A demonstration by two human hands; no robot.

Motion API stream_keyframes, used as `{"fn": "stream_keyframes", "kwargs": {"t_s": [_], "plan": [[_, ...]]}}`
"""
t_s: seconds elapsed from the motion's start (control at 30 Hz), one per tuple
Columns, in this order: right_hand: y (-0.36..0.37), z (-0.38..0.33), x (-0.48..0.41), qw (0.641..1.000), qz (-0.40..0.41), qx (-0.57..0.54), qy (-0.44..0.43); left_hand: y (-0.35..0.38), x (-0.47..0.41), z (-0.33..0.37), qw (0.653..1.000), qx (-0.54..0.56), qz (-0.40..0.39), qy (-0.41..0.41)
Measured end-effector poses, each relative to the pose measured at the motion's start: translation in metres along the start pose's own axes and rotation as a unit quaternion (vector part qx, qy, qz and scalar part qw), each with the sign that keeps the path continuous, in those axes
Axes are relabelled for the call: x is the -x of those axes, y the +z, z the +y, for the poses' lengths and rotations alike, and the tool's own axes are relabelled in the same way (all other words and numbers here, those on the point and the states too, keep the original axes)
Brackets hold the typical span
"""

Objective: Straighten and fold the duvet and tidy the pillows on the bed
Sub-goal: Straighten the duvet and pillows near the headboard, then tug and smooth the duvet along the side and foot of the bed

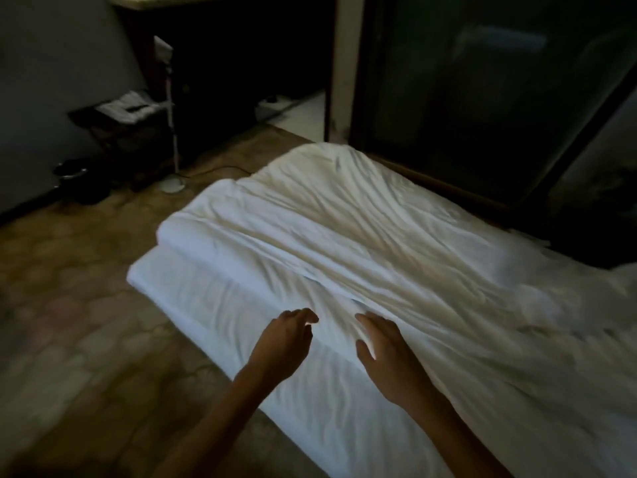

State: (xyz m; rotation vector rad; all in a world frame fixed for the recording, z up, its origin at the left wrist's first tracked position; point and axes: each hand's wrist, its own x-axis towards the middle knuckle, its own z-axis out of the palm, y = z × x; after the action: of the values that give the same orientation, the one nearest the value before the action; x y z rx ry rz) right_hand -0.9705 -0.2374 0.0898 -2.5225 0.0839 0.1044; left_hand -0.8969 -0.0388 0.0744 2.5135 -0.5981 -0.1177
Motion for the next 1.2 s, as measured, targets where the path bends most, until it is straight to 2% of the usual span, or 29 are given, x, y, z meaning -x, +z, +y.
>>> {"fn": "stream_keyframes", "kwargs": {"t_s": [0.27,0.4,0.6,0.73,0.83,0.97,1.2], "plan": [[0.069,-0.138,-0.085,0.997,-0.027,0.023,-0.069,-0.104,0.006,-0.129,0.996,0.013,0.078,-0.043],[0.11,-0.206,-0.146,0.994,-0.033,0.012,-0.101,-0.143,-0.003,-0.2,0.995,0.008,0.087,-0.051],[0.172,-0.317,-0.262,0.993,-0.015,-0.029,-0.111,-0.235,-0.056,-0.317,0.991,0.008,0.108,-0.084],[0.208,-0.395,-0.335,0.992,-0.003,-0.017,-0.128,-0.299,-0.088,-0.398,0.989,-0.008,0.118,-0.094],[0.234,-0.434,-0.391,0.992,-0.009,0.01,-0.122,-0.332,-0.117,-0.465,0.988,0.001,0.107,-0.114],[0.267,-0.467,-0.469,0.996,-0.016,0.02,-0.09,-0.358,-0.176,-0.549,0.993,0.002,0.07,-0.095],[0.341,-0.527,-0.604,1.0,0.022,-0.013,0.017,-0.392,-0.305,-0.669,1.0,-0.002,-0.006,0.003]]}}
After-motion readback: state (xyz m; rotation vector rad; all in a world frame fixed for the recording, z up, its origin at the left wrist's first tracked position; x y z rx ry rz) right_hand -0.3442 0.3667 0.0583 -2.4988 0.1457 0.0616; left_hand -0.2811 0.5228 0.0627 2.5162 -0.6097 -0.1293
